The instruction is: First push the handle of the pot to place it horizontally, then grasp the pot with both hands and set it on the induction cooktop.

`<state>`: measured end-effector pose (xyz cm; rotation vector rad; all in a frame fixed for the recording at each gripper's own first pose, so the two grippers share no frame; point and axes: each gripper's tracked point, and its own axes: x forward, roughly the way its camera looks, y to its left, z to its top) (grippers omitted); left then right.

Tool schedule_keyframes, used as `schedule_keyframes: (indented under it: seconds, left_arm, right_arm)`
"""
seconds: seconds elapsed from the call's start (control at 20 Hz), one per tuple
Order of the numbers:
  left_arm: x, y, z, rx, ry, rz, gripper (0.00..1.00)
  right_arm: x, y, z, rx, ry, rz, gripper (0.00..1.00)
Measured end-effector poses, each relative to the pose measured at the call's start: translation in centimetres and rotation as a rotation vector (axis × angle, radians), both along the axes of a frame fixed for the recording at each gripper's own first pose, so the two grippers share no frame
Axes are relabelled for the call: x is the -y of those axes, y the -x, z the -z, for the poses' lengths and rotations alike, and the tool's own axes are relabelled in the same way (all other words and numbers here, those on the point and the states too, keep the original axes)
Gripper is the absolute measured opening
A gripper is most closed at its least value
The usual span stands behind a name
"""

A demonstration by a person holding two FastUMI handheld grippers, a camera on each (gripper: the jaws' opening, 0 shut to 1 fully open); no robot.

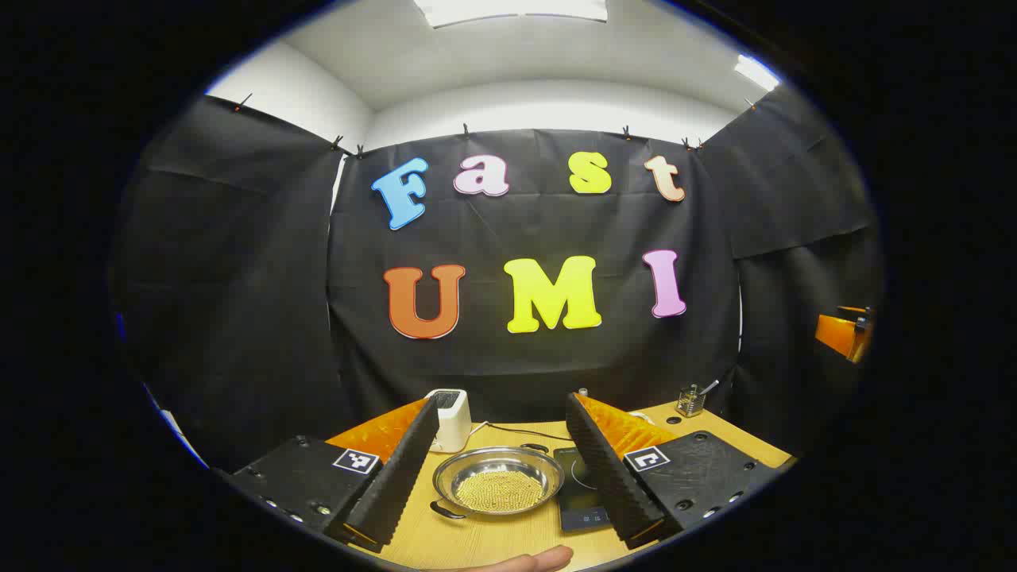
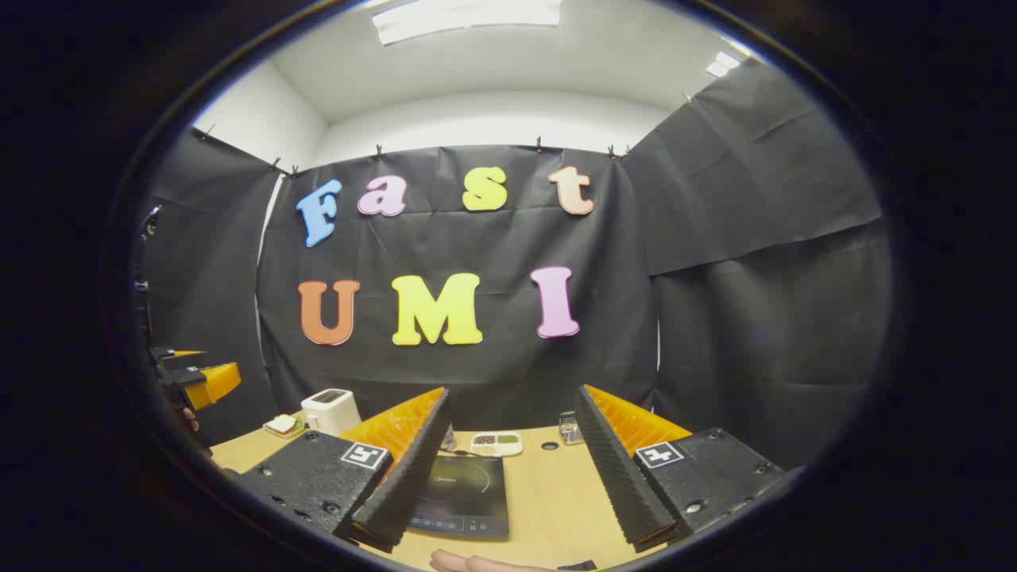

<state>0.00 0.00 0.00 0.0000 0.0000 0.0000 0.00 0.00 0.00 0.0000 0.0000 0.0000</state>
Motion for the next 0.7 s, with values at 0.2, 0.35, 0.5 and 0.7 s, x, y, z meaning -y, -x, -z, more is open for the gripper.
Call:
schedule_keyframes:
  seconds: [0.2, 0.35, 0.5, 0.7]
  left_arm:
    - [0.5, 0.0, 0.2, 0.011, 0.010, 0.028, 0.96]
    - [0.9, 0.4, 0.0, 0.026, 0.017, 0.045, 0.95]
    - [0.4, 0.3, 0.1, 0.029, 0.032, 0.028, 0.86]
    - [0.8, 0.1, 0.6, 0.011, 0.032, 0.063, 0.83]
  right_arm:
    - [-0.5, 0.0, 0.2, 0.004, -0.004, -0.024, 0.96]
    - [-0.5, -0.4, 0.7, -0.009, -0.007, -0.033, 0.96]
    - [-0.2, -0.7, 1.0, -0.019, -0.011, -0.025, 0.96]
    - [-0.2, -0.9, 1.2, -0.021, -0.017, -0.024, 0.96]
